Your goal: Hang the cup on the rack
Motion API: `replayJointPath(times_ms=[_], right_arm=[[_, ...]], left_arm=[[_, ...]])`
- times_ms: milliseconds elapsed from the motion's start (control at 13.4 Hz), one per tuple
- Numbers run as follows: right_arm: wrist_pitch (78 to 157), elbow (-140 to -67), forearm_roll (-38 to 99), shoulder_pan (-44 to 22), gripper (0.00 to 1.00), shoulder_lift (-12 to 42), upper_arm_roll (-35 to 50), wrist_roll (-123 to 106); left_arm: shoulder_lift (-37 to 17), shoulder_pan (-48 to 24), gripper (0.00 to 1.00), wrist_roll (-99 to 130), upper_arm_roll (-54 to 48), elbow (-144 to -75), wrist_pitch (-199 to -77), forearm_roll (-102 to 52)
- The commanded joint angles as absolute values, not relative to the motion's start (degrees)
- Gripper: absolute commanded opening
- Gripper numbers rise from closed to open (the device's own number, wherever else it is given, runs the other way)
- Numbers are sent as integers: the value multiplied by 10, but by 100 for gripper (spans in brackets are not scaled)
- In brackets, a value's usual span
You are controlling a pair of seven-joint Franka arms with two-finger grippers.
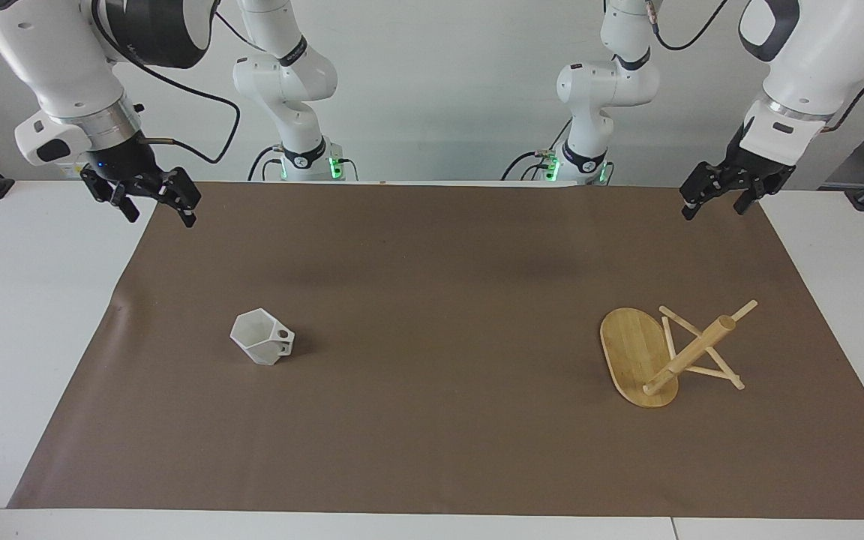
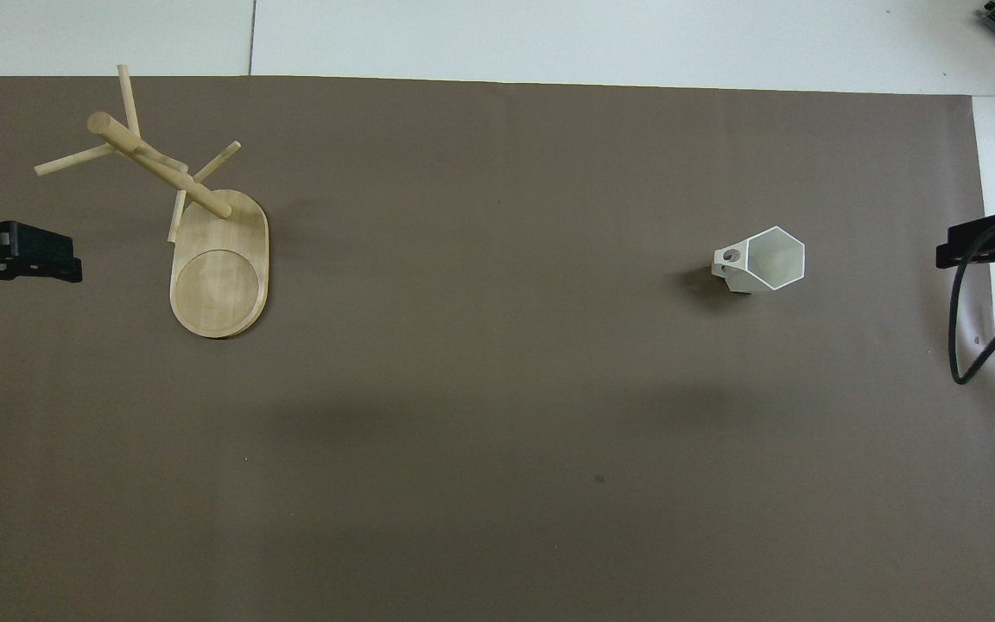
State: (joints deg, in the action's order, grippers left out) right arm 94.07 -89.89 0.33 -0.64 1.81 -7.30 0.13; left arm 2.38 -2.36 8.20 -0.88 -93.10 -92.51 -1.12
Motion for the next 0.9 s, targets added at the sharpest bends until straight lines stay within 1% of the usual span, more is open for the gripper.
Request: replayJointPath(times_ms=[0, 524, 824], right_arm=[[939, -914, -2, -4, 100, 4, -70, -15], [940, -914, -2, -4, 100, 4, -70, -11], [957, -925, -5, -4, 100, 1, -70, -14]], left_arm=[[39, -17, 100, 75, -11, -947, -923, -19], [39, -17, 100, 75, -11, -947, -923, -19], [39, -17, 100, 75, -11, -947, -923, -19]])
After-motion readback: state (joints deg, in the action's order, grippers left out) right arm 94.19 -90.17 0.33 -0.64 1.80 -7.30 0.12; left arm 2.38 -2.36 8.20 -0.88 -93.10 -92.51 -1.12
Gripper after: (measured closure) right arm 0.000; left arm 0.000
